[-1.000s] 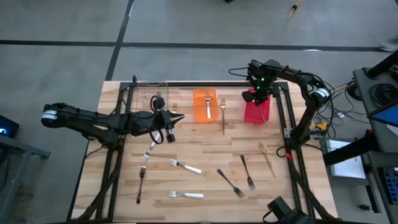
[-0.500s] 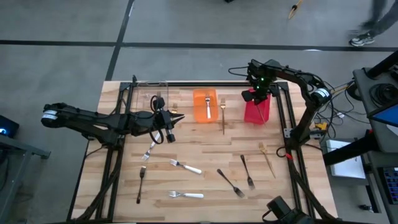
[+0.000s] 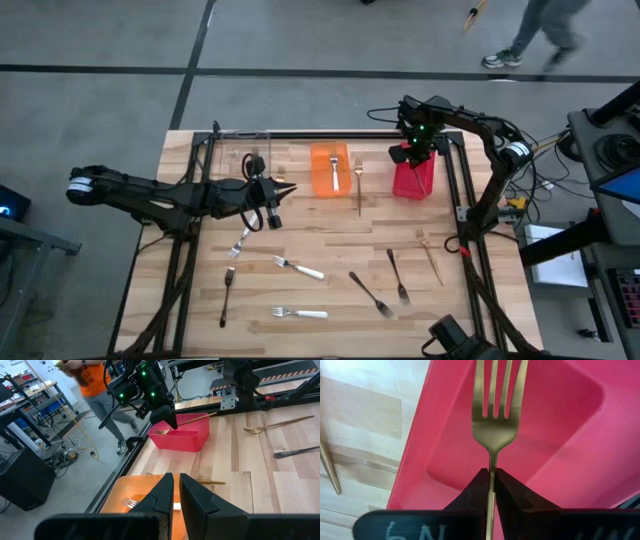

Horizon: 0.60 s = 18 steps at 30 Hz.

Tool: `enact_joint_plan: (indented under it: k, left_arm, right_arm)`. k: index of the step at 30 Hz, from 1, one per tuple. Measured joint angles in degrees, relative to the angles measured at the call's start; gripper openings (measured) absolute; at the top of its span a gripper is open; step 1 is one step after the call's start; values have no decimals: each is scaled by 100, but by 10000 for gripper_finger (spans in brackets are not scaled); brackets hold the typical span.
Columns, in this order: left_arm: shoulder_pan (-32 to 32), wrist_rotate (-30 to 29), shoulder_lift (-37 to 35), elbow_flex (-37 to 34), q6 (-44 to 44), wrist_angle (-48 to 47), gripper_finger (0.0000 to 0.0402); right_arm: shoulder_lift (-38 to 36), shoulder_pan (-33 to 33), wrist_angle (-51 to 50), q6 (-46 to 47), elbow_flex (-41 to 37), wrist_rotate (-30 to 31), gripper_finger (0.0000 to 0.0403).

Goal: Sort silverware by color (type)
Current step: Put the middle right gold fork into the red bin

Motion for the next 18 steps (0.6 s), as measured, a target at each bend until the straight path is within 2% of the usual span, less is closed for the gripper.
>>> enact_joint_plan:
  k: [18]
  left_arm:
    - [0, 0, 0, 0, 0, -1, 13]
  right_arm:
    - [0, 0, 101, 0, 0, 4, 13]
